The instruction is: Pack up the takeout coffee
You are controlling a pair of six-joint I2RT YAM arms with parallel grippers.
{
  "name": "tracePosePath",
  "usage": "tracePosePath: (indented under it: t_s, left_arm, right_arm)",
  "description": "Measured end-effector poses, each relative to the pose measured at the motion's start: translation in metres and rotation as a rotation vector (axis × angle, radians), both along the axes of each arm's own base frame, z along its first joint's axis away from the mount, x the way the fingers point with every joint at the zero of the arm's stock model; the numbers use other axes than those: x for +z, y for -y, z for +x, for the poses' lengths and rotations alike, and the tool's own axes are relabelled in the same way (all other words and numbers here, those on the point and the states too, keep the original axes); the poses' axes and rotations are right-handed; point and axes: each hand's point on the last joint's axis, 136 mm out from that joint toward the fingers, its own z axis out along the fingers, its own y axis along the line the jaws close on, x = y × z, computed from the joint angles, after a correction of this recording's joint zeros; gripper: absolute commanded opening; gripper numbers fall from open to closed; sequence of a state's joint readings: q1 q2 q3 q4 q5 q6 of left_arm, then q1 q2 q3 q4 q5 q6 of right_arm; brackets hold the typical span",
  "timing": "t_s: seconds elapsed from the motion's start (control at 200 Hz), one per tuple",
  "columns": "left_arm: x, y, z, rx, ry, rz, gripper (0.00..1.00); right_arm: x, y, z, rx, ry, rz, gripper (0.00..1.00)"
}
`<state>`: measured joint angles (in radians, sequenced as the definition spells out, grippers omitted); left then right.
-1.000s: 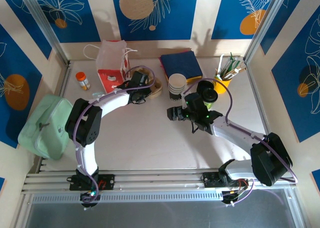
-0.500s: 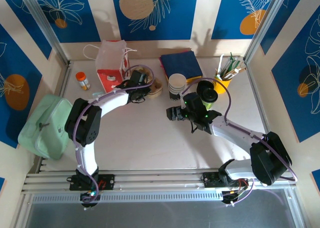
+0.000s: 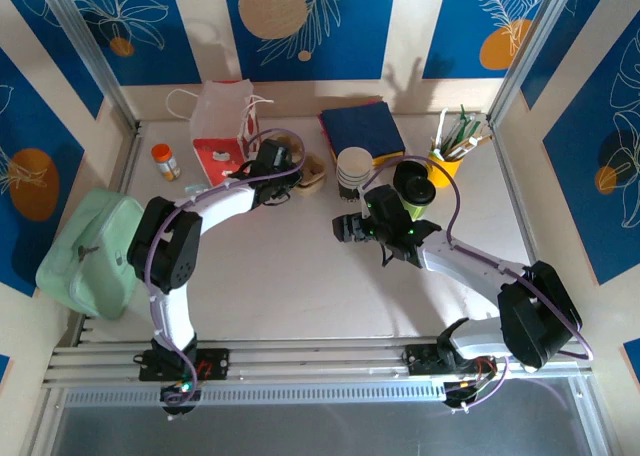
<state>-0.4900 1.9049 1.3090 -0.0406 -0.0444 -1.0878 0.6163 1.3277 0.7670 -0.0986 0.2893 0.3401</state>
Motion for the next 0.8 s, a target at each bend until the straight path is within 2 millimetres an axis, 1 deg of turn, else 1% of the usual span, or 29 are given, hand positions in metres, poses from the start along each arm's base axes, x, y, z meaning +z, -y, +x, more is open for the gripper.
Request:
tracePosePath:
  t_s: [0.27, 0.47, 0.565, 0.64, 0.8]
  left_arm:
    - [0.005, 0.004, 0.003, 0.01, 0.01, -0.048, 0.27]
    - [-0.002, 0.004, 0.004, 0.015, -0.002, -0.049, 0.25]
    - [-0.006, 0.004, 0.004, 0.017, -0.009, -0.045, 0.22]
    - [-0.008, 0.004, 0.004, 0.021, -0.015, -0.047, 0.17]
    - [-0.003, 0.005, 0.008, 0.022, -0.006, -0.053, 0.07]
  right_arm:
    - [0.0, 0.0, 0.001, -0.003, -0.001, -0.004, 0.86]
    - [0.002, -0.002, 0.003, 0.0, 0.003, -0.004, 0.86]
    - [0.002, -0.002, 0.003, -0.002, 0.002, -0.008, 0.86]
    - [0.001, -0.001, 0.003, -0.006, 0.001, -0.013, 0.86]
    - [0.0, -0.001, 0.004, -0.01, -0.002, -0.02, 0.86]
